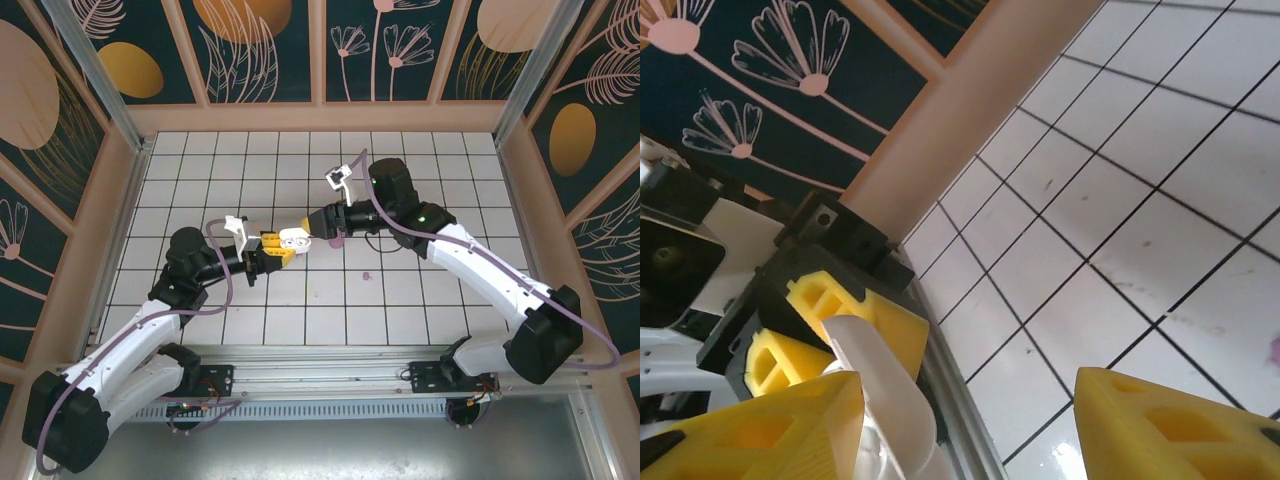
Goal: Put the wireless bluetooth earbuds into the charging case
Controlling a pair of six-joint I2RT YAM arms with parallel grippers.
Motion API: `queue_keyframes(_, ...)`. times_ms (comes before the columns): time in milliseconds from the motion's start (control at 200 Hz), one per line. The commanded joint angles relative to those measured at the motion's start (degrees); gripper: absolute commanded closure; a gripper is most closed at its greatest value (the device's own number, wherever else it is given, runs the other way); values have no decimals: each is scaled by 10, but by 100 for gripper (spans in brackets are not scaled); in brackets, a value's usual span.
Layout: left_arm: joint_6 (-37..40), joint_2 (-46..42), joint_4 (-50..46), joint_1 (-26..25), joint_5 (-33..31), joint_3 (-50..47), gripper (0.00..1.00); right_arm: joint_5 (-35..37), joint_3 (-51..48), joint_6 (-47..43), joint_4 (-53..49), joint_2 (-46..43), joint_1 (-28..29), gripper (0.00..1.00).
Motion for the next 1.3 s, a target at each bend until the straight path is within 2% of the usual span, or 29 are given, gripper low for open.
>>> queue_keyframes(0, -3, -2, 25, 1, 16, 18, 100, -81, -6, 53, 92, 7, -3, 42)
queue_keyframes(165, -10, 3, 21, 1, 12, 20, 100, -146, -4, 51, 126, 11, -2, 43)
queue_keyframes(340, -24, 11, 20, 1, -1, 22, 100, -188, -11, 20, 115, -13, -2, 47)
queue_keyframes(626, -49, 35, 25, 1, 7, 33, 100, -172, -31, -39, 107, -97, -3, 53)
queue_keyframes(761, -57, 38, 32, 1, 10, 37, 100, -129, -32, -64, 75, -113, -6, 56)
queue_keyframes(921, -50, 37, 30, 1, 11, 37, 100, 33, -19, -94, -8, -109, 3, 60)
queue_keyframes(1061, -17, 31, 19, 1, 10, 34, 100, 132, -5, -129, -55, -95, 53, 65)
queue_keyframes(1296, 74, -2, 38, 1, -23, 6, 100, 190, -5, -140, -70, -73, 95, 67)
